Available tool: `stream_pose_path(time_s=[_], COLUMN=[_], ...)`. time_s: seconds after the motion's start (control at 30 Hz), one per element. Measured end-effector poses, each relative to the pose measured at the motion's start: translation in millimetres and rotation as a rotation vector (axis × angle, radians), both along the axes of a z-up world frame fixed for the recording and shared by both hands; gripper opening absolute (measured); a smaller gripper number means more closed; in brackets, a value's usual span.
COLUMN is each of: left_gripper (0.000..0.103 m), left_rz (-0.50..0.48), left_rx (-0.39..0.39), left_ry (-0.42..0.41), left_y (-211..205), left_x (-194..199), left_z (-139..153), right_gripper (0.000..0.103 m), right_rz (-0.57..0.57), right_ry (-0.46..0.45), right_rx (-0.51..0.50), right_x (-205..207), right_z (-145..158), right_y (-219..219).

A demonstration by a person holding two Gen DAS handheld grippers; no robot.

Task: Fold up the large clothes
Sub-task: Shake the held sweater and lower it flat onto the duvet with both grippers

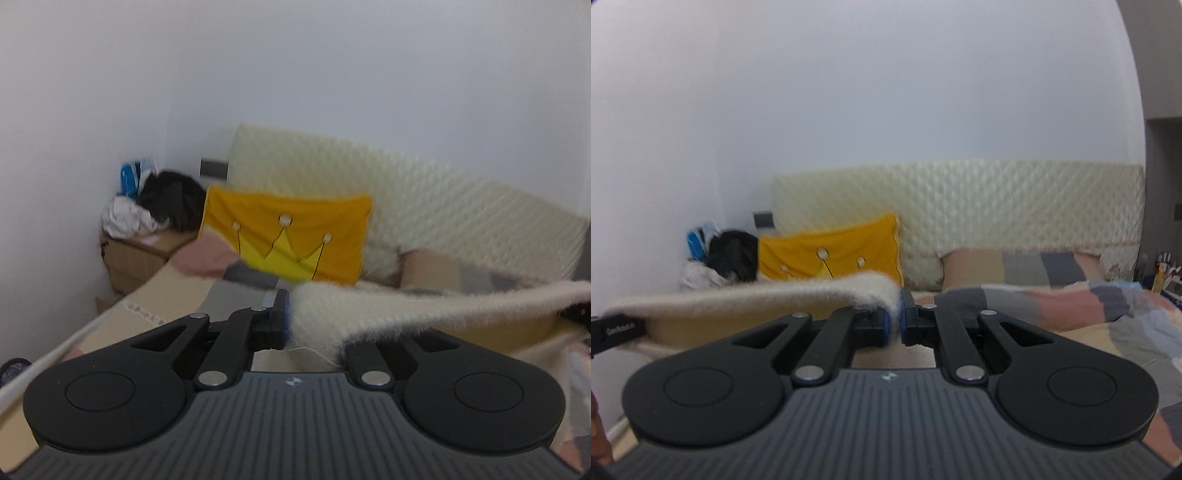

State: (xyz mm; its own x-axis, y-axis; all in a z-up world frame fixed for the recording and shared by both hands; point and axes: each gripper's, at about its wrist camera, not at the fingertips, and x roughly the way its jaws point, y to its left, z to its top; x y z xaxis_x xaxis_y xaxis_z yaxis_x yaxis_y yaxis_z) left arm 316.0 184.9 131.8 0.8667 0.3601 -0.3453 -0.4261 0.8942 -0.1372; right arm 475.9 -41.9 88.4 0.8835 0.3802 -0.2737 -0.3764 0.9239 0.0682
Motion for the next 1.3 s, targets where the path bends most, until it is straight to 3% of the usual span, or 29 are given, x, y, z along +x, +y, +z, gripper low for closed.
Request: stream_pose_path(time_s=[0.17,0.33,0.5,0.67,0.77,0.93,1.03,1.07,1.1,1.17,1.2,1.3], left_gripper=[0.009,0.009,0.014,0.014,0.015,0.021,0.034,0.047,0.056,0.061,0.066,0.072], left_rz=[-0.011,-0.032,-0.030,-0.068,-0.109,-0.118,-0.126,-0.126,-0.121,-0.138,-0.144,-0.145], left_rx=[-0.009,0.019,0.011,0.031,0.038,0.018,0.002,0.003,0.006,0.008,0.008,0.018], left_ry=[0.094,0.186,0.269,0.330,0.375,0.391,0.422,0.437,0.452,0.458,0.458,0.456], left_y=[38,63,84,94,100,104,102,101,99,96,94,86], left_x=[100,190,251,281,285,279,275,274,273,267,264,252], left_z=[-90,-183,-264,-316,-327,-324,-309,-302,-296,-285,-281,-270], right_gripper=[0.008,0.008,0.008,0.009,0.009,0.014,0.014,0.017,0.024,0.076,0.084,0.084], right_rz=[-0.022,-0.040,-0.034,-0.006,-0.005,0.014,0.052,0.055,0.056,0.081,0.089,0.096], right_ry=[0.065,0.135,0.194,0.239,0.274,0.335,0.358,0.382,0.405,0.445,0.455,0.435], right_rx=[-0.046,-0.070,-0.121,-0.226,-0.232,-0.200,-0.180,-0.169,-0.155,-0.127,-0.129,-0.157], right_x=[36,98,138,165,173,179,178,177,177,174,171,158], right_z=[-51,-128,-192,-244,-265,-276,-272,-269,-267,-262,-258,-246], right_y=[47,71,85,102,108,108,105,102,99,95,93,87])
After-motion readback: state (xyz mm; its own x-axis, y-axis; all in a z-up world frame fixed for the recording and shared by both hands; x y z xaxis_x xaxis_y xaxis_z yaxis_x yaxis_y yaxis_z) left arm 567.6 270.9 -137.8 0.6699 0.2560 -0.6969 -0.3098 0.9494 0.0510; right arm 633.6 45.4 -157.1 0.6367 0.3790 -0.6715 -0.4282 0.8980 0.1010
